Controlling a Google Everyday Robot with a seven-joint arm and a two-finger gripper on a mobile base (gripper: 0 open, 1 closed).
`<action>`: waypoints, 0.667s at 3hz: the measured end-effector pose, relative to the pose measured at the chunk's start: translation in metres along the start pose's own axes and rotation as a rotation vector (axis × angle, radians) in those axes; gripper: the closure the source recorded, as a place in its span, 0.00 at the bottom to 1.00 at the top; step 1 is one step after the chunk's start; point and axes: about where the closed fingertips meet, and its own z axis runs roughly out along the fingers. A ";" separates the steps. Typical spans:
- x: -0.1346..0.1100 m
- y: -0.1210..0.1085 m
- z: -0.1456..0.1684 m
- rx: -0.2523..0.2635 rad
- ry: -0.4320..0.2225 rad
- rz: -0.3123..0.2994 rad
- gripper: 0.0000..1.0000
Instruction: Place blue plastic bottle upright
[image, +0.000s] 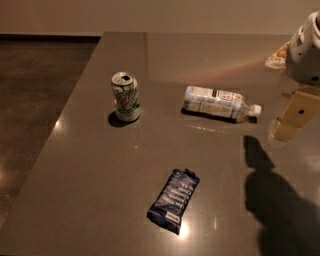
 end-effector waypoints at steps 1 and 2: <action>0.000 0.000 0.000 0.000 0.000 0.000 0.00; -0.008 -0.011 0.017 -0.026 -0.019 -0.002 0.00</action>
Offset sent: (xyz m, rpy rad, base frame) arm 0.0276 0.0114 -0.0271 0.0485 0.0630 0.0189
